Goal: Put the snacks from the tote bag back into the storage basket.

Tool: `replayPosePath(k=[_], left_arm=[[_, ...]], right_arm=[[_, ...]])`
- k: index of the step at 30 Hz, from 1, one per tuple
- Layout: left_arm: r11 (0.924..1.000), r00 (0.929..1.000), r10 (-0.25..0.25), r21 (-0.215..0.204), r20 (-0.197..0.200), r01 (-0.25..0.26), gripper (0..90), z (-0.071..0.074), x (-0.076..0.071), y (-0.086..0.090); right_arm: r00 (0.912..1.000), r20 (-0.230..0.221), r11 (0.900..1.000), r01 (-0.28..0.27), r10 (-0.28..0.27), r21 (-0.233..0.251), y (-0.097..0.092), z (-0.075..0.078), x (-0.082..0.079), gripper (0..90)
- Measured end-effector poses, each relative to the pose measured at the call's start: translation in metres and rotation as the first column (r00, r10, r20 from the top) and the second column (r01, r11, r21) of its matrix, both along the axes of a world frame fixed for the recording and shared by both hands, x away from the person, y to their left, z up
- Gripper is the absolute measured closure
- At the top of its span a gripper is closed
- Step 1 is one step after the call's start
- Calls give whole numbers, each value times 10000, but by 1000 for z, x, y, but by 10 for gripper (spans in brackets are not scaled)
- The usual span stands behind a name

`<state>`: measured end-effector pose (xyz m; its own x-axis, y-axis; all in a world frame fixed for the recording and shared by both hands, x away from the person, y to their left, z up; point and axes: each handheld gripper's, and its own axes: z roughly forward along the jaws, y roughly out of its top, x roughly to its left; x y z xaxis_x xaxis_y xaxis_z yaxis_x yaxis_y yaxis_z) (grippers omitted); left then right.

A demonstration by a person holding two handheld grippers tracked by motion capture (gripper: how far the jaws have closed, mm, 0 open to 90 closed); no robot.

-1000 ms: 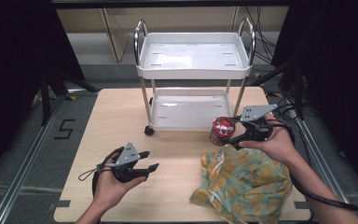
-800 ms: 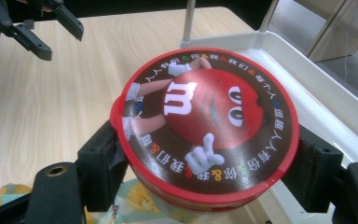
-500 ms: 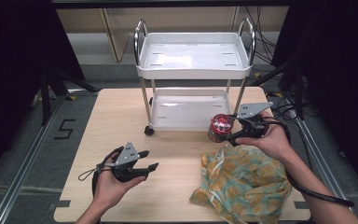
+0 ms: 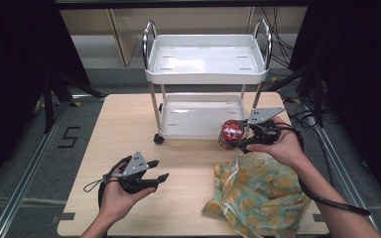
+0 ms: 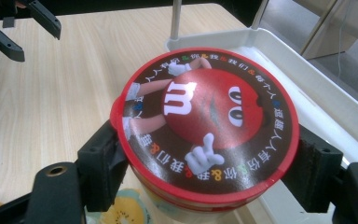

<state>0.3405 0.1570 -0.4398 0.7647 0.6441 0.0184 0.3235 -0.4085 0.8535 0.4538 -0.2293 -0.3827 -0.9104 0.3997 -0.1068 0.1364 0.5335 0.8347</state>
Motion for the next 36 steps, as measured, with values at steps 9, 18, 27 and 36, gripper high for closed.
replayPosePath(k=[9,18,27,36], left_arm=[[9998,9997,-179,86,140,178,427,0,1,1],[9998,9996,-189,104,201,187,424,-1,1,0],[9998,9997,-184,34,154,184,424,-1,1,0],[9999,9999,-125,95,115,124,425,-2,1,0]], right_arm=[[10000,-93,10000,-8,8,0,4,-2,4,263],[10000,18,10000,-24,24,21,8,-3,8,263],[10000,-8,9999,-50,50,-98,9,-4,14,263],[9999,-57,9997,-117,116,-219,12,-6,18,263]])
